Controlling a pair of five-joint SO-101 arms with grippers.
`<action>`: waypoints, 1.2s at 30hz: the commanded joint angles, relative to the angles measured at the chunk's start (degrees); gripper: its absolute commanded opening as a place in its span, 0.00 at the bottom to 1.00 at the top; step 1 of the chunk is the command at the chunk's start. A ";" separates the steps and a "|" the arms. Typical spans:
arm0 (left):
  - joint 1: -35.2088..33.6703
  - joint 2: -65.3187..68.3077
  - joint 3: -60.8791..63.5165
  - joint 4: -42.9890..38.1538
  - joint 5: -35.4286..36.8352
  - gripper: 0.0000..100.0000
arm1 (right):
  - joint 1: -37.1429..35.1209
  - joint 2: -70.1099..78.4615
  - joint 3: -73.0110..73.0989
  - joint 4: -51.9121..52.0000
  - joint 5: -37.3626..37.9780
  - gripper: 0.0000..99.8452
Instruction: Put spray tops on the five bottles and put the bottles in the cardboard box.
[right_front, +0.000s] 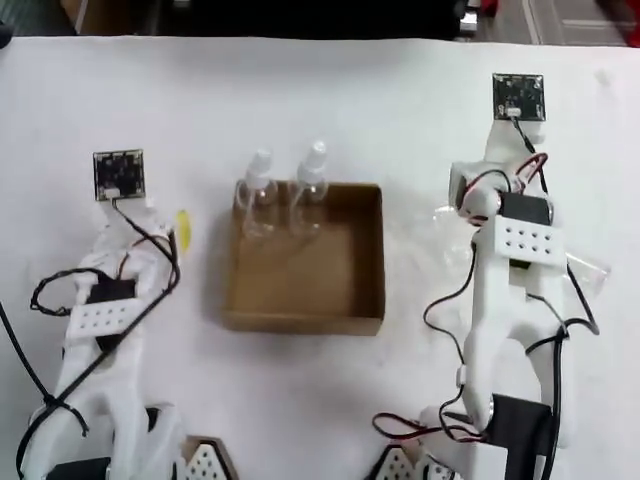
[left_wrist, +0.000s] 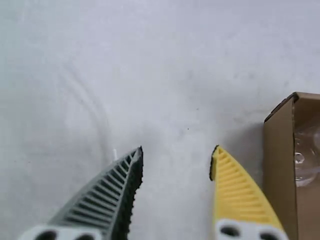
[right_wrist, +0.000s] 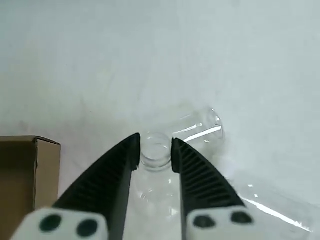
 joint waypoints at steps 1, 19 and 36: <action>-0.66 -0.40 -3.08 -0.62 -0.70 0.21 | 1.45 -0.92 0.44 -0.57 1.23 0.02; -0.66 -0.40 -3.08 -0.62 -0.70 0.21 | 5.67 -17.98 16.09 0.13 1.41 0.02; -0.66 -0.40 -3.08 -0.62 -0.70 0.21 | 3.03 -24.66 13.71 4.09 0.88 0.02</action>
